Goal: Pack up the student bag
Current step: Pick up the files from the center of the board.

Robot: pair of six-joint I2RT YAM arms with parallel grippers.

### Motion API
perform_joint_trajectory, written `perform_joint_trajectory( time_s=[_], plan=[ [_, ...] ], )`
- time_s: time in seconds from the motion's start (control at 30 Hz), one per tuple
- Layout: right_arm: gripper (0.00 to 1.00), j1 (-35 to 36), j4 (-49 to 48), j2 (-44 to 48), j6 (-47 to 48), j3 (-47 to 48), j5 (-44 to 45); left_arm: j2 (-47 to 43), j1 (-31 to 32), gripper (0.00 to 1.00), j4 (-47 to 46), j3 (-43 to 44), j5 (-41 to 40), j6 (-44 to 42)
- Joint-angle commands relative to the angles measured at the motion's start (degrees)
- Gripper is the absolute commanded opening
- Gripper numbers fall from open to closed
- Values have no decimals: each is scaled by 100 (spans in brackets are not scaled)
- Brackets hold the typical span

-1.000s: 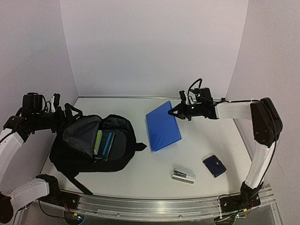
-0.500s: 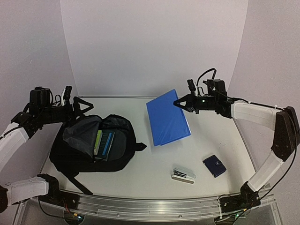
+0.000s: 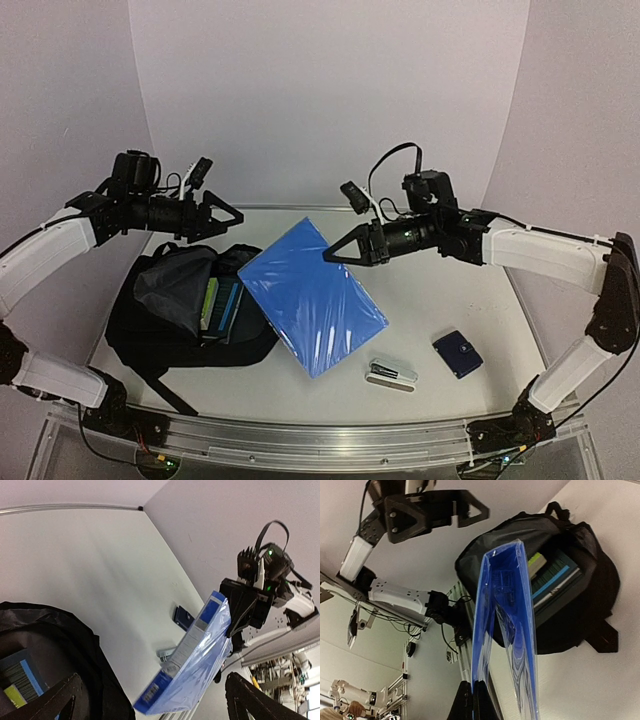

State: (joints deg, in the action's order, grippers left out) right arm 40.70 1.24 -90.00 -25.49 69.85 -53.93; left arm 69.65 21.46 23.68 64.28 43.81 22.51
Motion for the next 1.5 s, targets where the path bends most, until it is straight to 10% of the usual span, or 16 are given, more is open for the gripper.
perform_joint_trajectory(
  time_s=[0.0,0.57,0.83,1.1,1.47],
  plan=[
    [0,137,-194,116,220,465,-672,494,442,100,473,559,559,-673],
    [0,185,-194,-16,384,668,-1087,908,1303,96,162,574,1452,-306],
    [2,184,-177,-80,463,655,-1040,916,1352,41,-256,477,1696,-47],
    [35,127,-168,-313,488,780,-602,823,1356,1,-334,297,1683,41],
    [93,-800,-259,338,-62,149,948,-183,1352,0,-1108,-362,-540,929]
  ],
)
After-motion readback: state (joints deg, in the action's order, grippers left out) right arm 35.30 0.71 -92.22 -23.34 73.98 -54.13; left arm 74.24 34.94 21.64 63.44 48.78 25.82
